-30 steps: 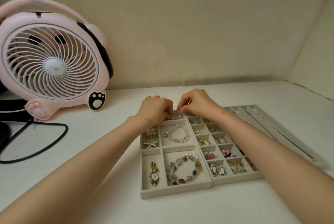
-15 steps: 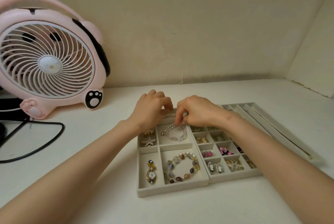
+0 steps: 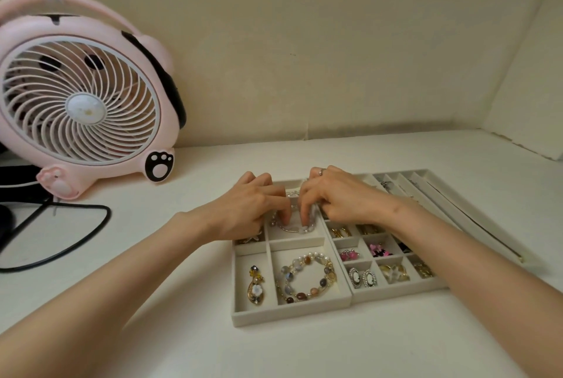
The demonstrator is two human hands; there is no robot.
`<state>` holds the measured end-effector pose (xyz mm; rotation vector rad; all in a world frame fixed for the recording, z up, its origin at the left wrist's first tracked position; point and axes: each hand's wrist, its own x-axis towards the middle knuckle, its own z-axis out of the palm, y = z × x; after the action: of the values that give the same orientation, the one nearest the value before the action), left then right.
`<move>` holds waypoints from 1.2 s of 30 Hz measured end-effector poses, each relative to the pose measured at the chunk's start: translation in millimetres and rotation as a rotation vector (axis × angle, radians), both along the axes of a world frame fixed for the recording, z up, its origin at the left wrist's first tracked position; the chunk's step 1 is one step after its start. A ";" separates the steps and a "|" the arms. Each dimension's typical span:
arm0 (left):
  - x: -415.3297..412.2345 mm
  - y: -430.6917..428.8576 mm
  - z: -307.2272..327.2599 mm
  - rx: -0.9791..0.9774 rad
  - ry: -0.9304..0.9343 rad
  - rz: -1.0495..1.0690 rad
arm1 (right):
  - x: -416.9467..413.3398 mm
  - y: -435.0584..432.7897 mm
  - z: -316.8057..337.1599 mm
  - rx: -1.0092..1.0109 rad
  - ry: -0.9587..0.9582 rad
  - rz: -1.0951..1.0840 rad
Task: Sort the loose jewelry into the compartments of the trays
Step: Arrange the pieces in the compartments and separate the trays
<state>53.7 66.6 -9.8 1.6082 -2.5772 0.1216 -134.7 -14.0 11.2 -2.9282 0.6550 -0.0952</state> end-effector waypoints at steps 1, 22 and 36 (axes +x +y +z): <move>0.3 1.1 0.5 0.012 -0.005 0.003 | -0.1 0.1 0.8 -0.004 0.007 -0.001; -30.9 50.4 5.3 0.247 0.299 -0.174 | -30.0 42.3 -0.4 0.198 -0.173 0.145; -24.9 49.1 3.4 0.098 0.080 -0.203 | -36.6 58.8 -3.0 0.097 -0.016 0.146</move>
<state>28.8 115.7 -6.4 1.3392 -2.7019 -0.0837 -171.3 44.8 8.2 -2.8674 0.4295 -0.0690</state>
